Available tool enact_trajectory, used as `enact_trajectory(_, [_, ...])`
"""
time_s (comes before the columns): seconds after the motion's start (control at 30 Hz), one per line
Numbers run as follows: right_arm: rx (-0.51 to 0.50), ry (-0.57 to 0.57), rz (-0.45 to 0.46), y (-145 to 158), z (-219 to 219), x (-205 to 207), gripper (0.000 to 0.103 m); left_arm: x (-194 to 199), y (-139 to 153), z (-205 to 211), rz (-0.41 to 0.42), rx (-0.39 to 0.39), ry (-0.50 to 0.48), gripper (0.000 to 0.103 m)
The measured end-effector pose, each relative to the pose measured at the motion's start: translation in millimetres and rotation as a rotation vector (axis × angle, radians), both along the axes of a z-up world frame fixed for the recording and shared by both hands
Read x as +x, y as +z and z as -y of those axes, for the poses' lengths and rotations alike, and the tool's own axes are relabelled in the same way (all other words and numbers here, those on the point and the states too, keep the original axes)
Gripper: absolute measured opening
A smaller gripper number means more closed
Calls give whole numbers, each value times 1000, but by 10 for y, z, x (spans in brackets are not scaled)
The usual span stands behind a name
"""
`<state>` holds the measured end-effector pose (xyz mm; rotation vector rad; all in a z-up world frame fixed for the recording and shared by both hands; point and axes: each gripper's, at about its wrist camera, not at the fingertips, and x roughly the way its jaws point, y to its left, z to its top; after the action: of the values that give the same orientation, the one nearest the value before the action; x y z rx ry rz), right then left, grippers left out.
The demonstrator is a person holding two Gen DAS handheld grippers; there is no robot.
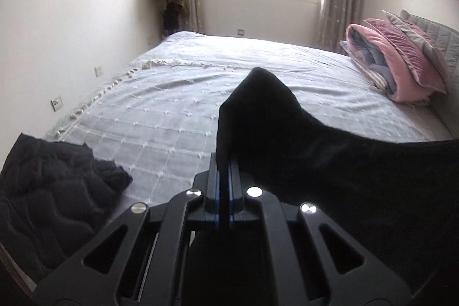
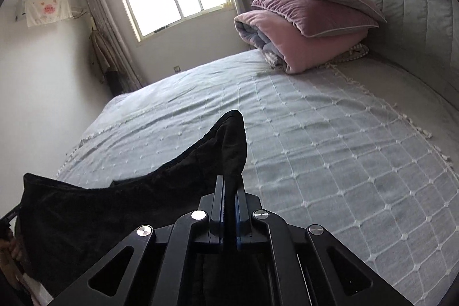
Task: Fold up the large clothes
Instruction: 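Lower the hem onto the coat body and open both grippers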
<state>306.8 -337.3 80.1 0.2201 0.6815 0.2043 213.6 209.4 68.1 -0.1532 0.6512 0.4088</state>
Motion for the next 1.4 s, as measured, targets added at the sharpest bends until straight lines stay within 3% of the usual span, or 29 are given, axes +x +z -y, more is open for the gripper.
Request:
enact_trajectory(0.13, [7, -89, -40, -106, -48, 541, 4, 529, -409, -130, -88, -38, 48, 6])
enact_trajectory(0.3, [-36, -146, -171, -739, -188, 1115, 4, 1012, -1334, -292, -256, -57, 126, 6])
enact_trajectory(0.43, [-88, -188, -265, -1283, -293, 1423, 4, 1010, -1708, -362, -268, -95, 171, 6])
enact_trajectory(0.6, [-119, -191, -272, -1520, -392, 1525, 4, 933, -1493, -373, -177, -93, 202, 5])
enact_trajectory(0.7, [-66, -191, -191, -1272, -367, 1468, 4, 894, -1199, -380, -82, -115, 233, 5])
enact_trajectory(0.77, [-16, -197, -138, -1072, -342, 1421, 4, 910, -1105, -316, -51, -75, 247, 5])
enact_trajectory(0.87, [-28, -209, -111, -950, -368, 1460, 4, 1075, -1286, -243, -101, 2, 263, 5])
enact_trajectory(1.0, [-112, -231, -233, -1423, -432, 1681, 4, 1209, -1812, -360, -221, -62, 289, 5])
enact_trajectory(1.1, [-135, -251, -299, -1820, -453, 1734, 4, 1181, -1780, -379, -200, -65, 298, 5])
enact_trajectory(1.27, [-159, -254, -283, -1805, -469, 1793, 4, 1154, -1800, -411, -213, -100, 279, 5])
enact_trajectory(1.4, [-181, -219, -311, -1807, -502, 1818, 9, 1143, -1756, -517, -263, -215, 204, 9])
